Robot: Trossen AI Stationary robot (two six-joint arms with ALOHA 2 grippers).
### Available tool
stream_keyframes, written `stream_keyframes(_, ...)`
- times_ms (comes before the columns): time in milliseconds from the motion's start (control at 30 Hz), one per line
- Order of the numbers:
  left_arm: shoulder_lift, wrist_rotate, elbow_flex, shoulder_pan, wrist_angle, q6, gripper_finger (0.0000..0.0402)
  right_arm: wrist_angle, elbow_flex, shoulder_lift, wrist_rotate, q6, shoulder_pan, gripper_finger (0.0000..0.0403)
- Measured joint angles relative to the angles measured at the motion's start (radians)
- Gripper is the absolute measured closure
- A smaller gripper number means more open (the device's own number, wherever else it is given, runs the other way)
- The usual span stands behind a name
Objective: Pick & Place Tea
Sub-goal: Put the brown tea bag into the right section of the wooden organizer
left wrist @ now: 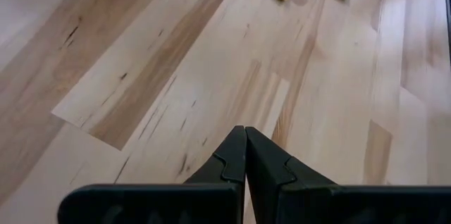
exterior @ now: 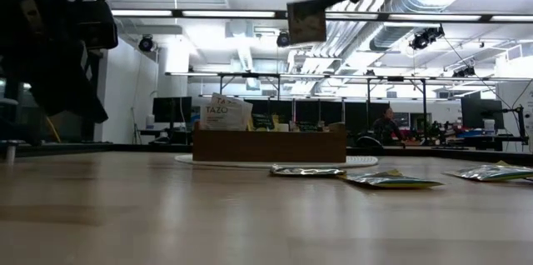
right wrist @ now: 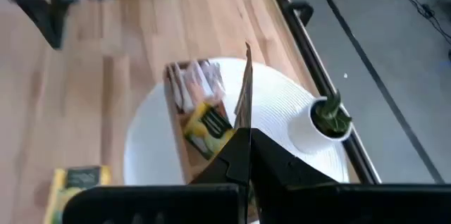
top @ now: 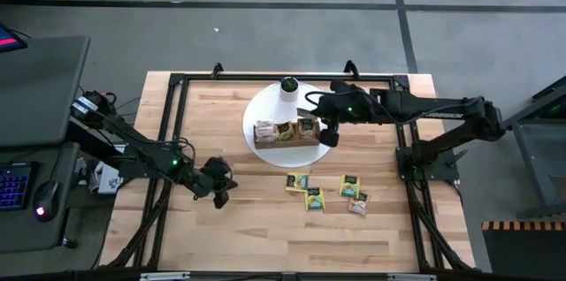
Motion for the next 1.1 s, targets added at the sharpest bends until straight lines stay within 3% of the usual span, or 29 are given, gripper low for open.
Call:
stream_keyframes(233, 0.000, -0.019, 0.000, 0.000, 0.010, -0.022, 0.0401, 0.067, -0.132, 0.003, -0.058, -0.052, -0.070, 0.0403)
stream_keyframes(667, 0.000, -0.039, 0.001, 0.000, 0.047, -0.034, 0.0401, 0.377, -0.376, 0.004, -0.359, -0.027, -0.135, 0.0403)
stream_keyframes(1100, 0.000, -0.078, 0.001, 0.000, 0.046, -0.051, 0.0401, 0.380, -0.419, 0.004, -0.392, -0.090, -0.213, 0.0403)
